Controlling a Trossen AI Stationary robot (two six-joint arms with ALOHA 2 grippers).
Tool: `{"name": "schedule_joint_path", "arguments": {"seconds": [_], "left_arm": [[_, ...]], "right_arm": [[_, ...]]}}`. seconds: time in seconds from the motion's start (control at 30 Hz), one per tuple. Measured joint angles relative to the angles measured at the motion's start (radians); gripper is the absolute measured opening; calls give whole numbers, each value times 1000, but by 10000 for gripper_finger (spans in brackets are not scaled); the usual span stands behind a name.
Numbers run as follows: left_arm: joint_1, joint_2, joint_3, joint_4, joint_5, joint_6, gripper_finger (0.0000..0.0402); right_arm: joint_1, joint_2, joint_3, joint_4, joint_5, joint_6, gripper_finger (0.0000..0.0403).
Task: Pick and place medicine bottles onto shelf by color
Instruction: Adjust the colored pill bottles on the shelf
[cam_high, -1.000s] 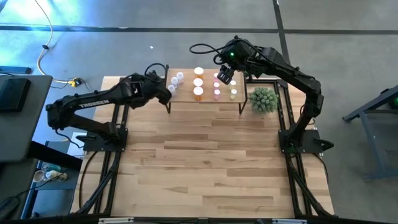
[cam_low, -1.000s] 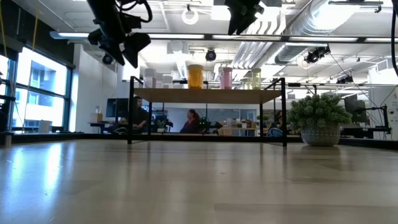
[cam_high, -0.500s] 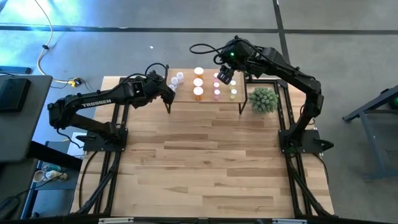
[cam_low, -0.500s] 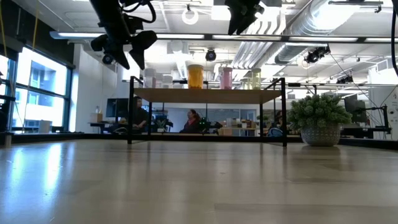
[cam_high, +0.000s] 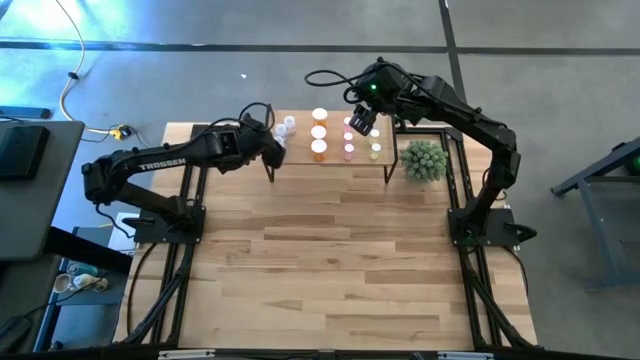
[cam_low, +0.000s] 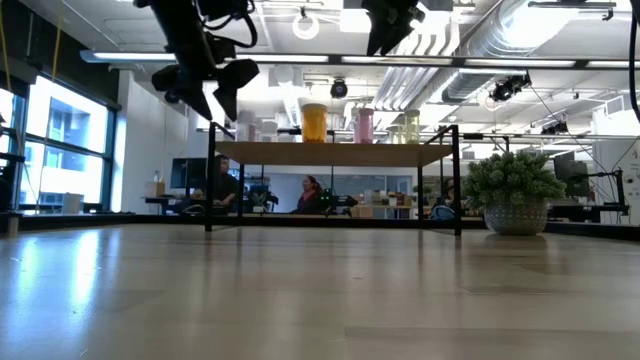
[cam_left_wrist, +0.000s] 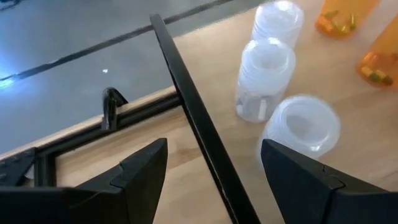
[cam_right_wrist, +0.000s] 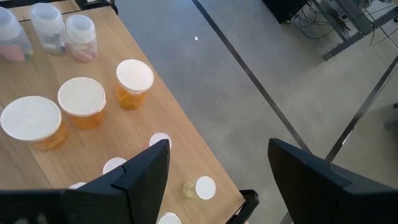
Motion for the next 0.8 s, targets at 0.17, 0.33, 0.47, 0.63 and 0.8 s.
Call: {"name": "schedule_joint_path", "arguments": {"seconds": [0.17,0.33,0.47,0.63,0.8], "left_arm": [[0,21,0,22,30,4,250],[0,20,0,38,37,31,250],[0,2,0,37,16,42,250],[0,-17,19,32,16,85,250],[0,-21,67,35,3,143,250]], "right_arm": [[0,0,0,0,0,-1,264],[0,0,0,0,0,-16,264],[0,0,0,0,0,-16,264],[0,0,0,0,0,-16,264],[0,0,0,0,0,-15,264]]}}
